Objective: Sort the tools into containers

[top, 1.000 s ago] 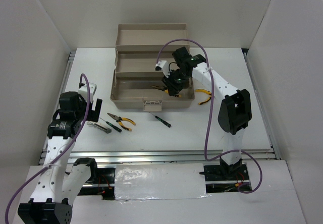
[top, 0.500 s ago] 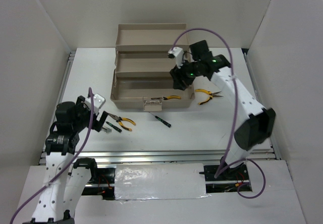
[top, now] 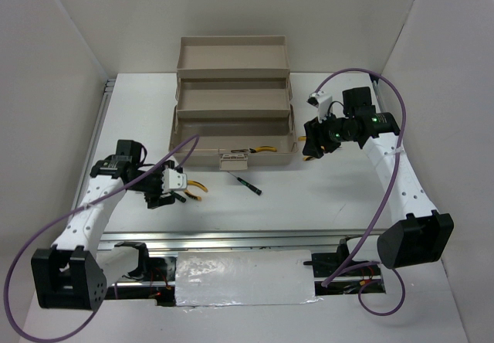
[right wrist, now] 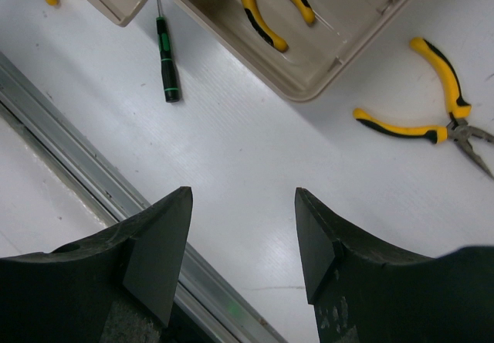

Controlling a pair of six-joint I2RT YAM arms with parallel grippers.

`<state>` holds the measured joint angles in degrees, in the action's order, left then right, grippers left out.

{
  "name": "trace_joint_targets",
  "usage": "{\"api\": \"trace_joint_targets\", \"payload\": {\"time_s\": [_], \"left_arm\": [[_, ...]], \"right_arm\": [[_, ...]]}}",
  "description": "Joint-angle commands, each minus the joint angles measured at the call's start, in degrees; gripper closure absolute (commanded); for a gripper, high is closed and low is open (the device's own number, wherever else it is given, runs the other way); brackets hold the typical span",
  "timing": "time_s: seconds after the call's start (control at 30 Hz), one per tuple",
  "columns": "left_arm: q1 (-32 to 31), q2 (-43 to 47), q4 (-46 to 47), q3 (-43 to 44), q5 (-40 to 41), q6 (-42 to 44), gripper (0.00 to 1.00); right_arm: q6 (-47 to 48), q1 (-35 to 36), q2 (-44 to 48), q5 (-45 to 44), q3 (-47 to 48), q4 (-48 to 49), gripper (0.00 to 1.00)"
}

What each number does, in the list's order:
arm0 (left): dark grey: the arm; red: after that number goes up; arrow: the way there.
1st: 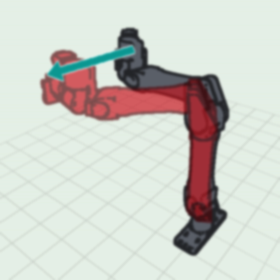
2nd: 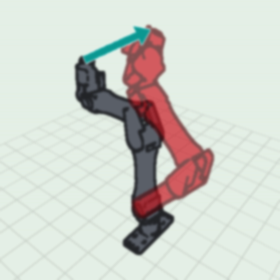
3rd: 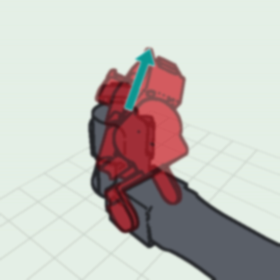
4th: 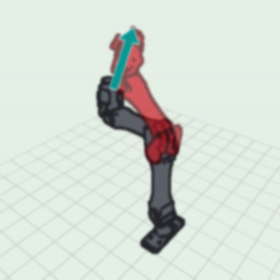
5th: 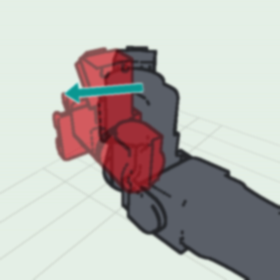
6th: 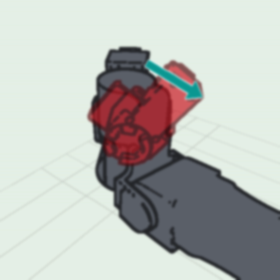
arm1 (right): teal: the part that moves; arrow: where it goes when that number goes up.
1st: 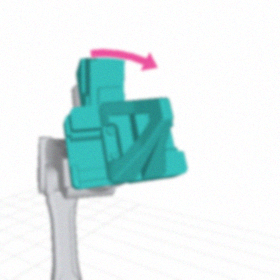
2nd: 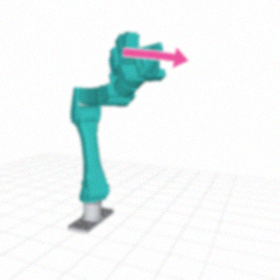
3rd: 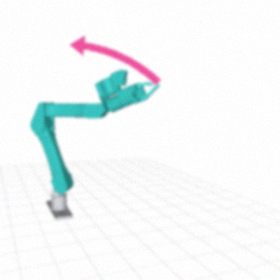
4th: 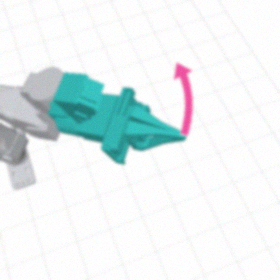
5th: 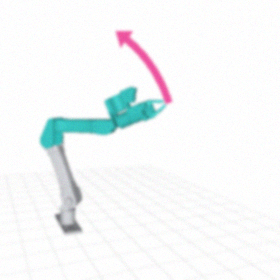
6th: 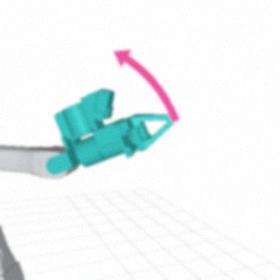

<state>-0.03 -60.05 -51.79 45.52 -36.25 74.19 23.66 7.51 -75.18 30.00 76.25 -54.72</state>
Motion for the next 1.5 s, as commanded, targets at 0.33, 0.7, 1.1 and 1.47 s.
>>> {"api": "trace_joint_targets", "payload": {"time_s": [0.33,0.7,1.1,1.47], "left_arm": [[-12.3,-17.6,8.5,5.5,1.4,9.5,0.41],[-17.8,-25.4,12.2,4.6,6.4,9.0,0.47],[-21.3,-29.2,16.7,1.3,11.9,6.8,0.62],[-26.3,-27.4,16.6,3.3,14.9,1.3,0.91]], "right_arm": [[1.3,-5.3,3.3,3.4,-2.2,-2.9,0.37],[2.8,-7.2,1.6,4.7,-2.7,-3.1,0.37],[3.5,-10.5,0.3,6.9,-2.1,-3.6,0.38],[3.8,-10.8,2.4,7.2,-1.5,-4.8,0.39]]}}
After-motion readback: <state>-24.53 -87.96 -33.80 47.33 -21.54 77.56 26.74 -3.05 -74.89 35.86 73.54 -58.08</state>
